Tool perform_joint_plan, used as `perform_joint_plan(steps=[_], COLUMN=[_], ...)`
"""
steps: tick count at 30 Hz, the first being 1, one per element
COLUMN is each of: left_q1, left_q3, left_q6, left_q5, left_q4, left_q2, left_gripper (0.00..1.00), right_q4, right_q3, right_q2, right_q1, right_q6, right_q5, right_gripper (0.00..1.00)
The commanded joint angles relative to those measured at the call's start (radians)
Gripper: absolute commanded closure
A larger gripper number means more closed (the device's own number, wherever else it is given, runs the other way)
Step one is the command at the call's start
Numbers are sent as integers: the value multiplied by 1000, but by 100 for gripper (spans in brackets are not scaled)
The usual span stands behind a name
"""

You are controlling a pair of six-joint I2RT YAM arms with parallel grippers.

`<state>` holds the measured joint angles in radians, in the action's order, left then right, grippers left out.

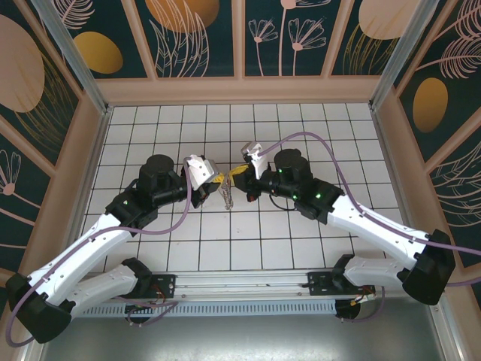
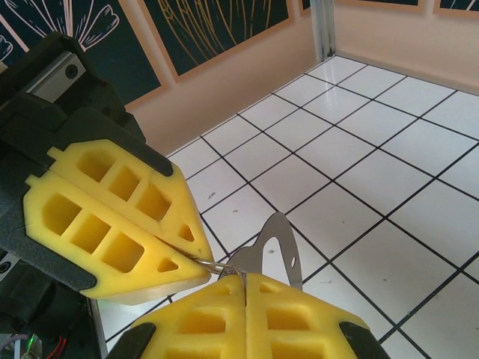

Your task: Put the keys on the keyring

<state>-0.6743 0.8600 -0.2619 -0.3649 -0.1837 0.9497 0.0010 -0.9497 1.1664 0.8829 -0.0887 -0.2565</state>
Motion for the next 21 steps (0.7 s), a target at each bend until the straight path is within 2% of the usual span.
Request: perform_joint_plan(steps=[1,13,21], left_q1=[-4,-5,-4], left_q3=[0,1,5], left_q6=[-13,-13,-20], left_q5=[-65,-65,-52], left_q4=[43,43,37], left_q2=[-34,-29,-26], left_gripper=[100,100,100], right_q4=[10,1,-19], right_q3=[8,3,46], right_q2=[22,25,-52], right_q1=[-25,-32,-30], right_q6=[-15,-16,-8], right_q5=[45,36,-17], right_gripper=[100,100,100])
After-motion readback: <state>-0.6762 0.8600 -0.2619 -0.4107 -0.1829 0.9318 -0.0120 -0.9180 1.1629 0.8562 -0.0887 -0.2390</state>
